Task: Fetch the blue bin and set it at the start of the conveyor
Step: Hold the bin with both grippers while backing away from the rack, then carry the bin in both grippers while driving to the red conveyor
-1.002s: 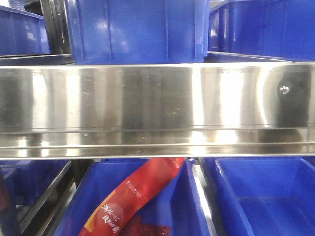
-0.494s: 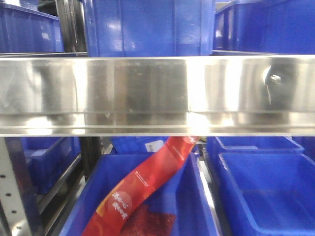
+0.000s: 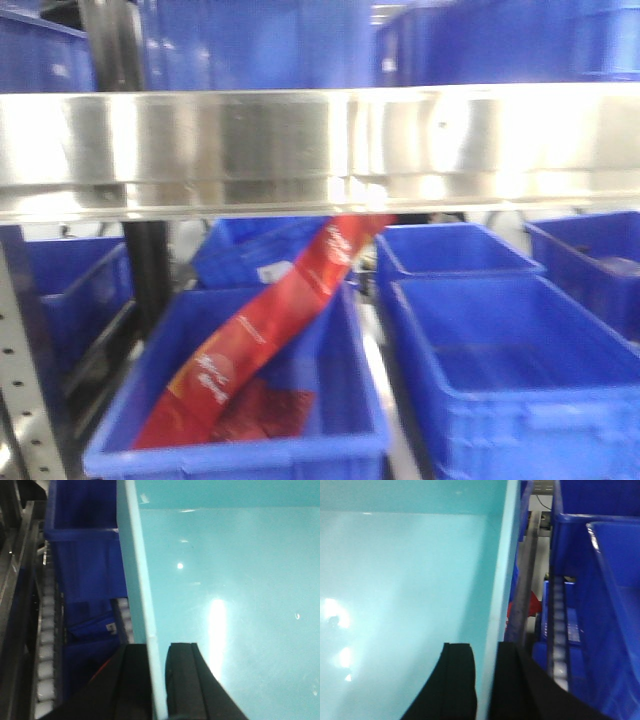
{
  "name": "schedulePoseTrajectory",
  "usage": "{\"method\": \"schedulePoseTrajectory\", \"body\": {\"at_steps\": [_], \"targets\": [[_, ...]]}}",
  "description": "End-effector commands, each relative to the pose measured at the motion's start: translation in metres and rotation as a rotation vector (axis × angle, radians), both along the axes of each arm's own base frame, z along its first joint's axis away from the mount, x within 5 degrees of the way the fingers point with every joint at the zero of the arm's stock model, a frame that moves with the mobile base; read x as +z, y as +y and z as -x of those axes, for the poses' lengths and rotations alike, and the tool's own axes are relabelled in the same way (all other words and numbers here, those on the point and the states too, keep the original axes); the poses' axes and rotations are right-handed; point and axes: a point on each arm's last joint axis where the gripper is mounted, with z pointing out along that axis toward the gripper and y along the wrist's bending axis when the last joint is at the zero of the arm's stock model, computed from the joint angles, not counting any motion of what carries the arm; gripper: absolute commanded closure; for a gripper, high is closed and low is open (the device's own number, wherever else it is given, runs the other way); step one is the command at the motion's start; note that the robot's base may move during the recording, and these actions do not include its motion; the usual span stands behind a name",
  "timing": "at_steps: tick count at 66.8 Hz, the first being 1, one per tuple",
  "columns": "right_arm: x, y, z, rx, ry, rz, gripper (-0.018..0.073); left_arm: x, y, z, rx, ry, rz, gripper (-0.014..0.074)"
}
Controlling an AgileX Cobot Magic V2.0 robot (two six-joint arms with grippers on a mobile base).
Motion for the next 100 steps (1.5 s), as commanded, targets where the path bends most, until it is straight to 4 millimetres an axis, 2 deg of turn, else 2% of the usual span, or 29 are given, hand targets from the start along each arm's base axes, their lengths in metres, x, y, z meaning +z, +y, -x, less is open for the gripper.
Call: {"method": "schedulePoseTrajectory", "body": {"at_steps": [1, 100], "targets": [[0.0126, -0.0054, 0.0048, -0.013, -0.087, 0.029, 0.0711, 0.0079, 0.0021, 0.003, 0.002, -0.054, -0.006, 0.0708], [0.0126, -0.0054, 0.0048, -0.013, -0.087, 0.029, 0.0711, 0.0081, 0.0021, 0.0029, 0.002, -0.056, -0.006, 0.0708]]}}
